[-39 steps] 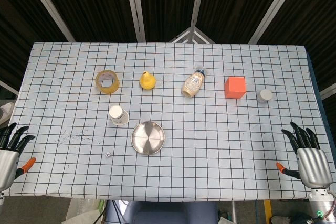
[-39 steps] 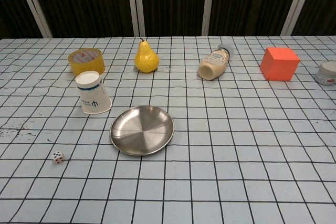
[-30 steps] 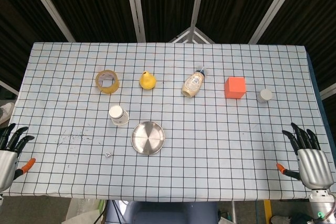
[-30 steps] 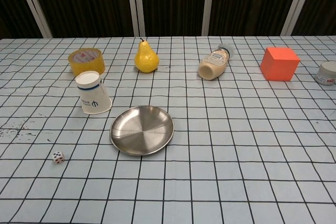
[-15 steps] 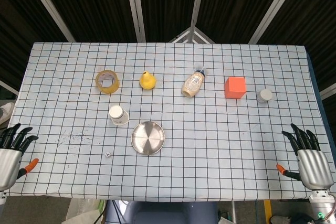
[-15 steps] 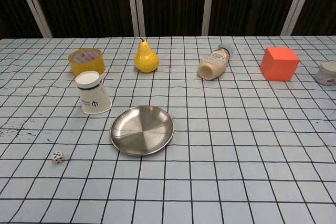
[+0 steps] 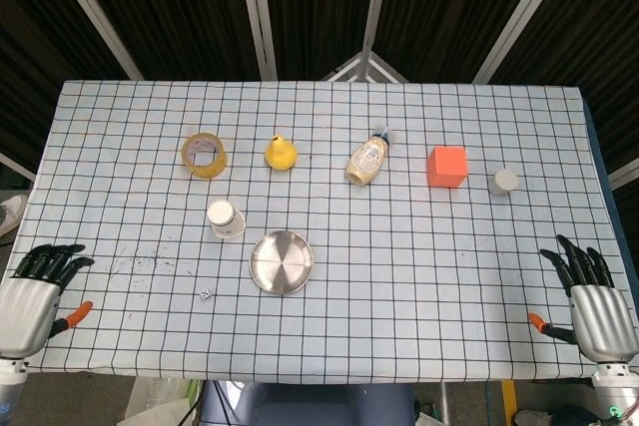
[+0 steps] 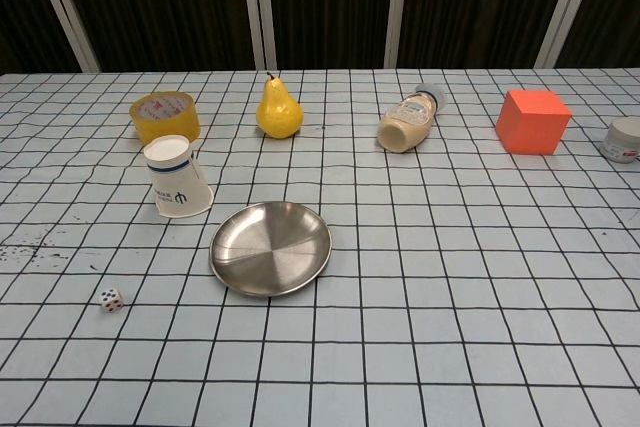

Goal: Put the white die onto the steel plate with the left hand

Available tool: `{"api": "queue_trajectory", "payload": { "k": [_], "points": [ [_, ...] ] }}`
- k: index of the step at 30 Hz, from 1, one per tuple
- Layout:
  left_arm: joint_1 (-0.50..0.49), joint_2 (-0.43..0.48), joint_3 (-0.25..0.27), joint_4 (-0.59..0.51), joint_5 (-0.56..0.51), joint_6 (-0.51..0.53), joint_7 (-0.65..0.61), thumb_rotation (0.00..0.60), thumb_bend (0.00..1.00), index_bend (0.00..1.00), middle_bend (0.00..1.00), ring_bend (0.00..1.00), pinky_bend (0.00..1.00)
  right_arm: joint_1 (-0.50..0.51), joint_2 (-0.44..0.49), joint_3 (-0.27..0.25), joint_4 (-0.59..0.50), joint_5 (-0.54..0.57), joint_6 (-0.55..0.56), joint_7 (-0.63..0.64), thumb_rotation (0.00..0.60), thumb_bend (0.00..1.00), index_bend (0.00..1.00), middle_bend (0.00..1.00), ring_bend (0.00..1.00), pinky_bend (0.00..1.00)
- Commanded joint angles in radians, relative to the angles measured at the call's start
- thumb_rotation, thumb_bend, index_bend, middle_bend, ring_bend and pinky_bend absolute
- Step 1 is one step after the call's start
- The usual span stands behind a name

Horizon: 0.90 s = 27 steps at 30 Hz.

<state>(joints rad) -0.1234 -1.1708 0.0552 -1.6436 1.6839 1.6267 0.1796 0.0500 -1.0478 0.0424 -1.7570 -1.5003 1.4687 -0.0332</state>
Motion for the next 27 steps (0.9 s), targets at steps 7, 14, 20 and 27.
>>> {"api": "queue_trajectory", "payload": {
  "k": [7,14,20,27],
  "points": [
    [-0.209,0.115,-0.020,-0.333,0.007,-0.322,-0.152,0.600,0.24,0.44,0.79,0.75,0.74,0.008,-0.003,-0.001,0.000,0.011,-0.021,-0.006,0.600,0.14,0.19,0.03,0.10,0.00],
    [-0.314,0.215,-0.044,-0.471,-0.178,-0.568,0.196,0.600,0.24,0.43,0.80,0.75,0.74,0.005,0.002,-0.001,-0.003,0.012,-0.017,0.000,0.600,0.14,0.19,0.03,0.10,0.00],
    [-0.402,0.178,-0.059,-0.484,-0.461,-0.705,0.444,0.600,0.24,0.41,0.80,0.75,0.74,0.003,0.006,-0.001,-0.003,0.011,-0.014,0.009,0.600,0.14,0.19,0.03,0.10,0.00],
    [-0.538,0.116,-0.061,-0.449,-0.790,-0.731,0.715,0.600,0.24,0.43,0.80,0.75,0.74,0.008,0.002,0.000,0.003,0.019,-0.026,0.004,0.600,0.14,0.19,0.03,0.10,0.00]
  ]
}}
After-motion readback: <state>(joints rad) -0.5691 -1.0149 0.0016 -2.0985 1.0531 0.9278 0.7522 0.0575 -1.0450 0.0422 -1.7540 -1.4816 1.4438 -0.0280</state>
